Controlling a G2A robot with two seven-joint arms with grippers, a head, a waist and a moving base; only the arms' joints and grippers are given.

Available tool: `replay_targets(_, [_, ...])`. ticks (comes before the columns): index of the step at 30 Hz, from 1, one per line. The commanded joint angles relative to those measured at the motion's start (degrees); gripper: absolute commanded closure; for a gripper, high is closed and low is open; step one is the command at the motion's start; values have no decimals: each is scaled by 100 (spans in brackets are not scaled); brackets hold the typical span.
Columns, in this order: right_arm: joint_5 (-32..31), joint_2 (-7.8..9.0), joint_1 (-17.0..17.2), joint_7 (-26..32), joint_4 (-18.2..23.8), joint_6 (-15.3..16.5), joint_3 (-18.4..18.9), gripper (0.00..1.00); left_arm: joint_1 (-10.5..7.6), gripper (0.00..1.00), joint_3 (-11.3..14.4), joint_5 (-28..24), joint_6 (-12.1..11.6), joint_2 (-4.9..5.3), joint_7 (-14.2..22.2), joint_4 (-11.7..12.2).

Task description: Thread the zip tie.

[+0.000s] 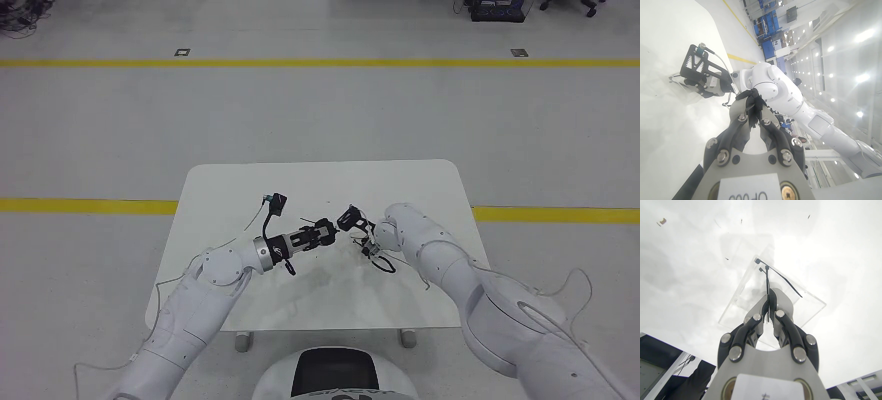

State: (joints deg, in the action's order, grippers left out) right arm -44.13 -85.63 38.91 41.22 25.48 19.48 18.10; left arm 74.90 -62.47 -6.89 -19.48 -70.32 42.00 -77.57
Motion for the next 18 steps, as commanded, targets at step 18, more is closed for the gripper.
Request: replay_targets(18, [41,321,13,-300,577,0,196,100,0,100,0,0,0,0,0,0])
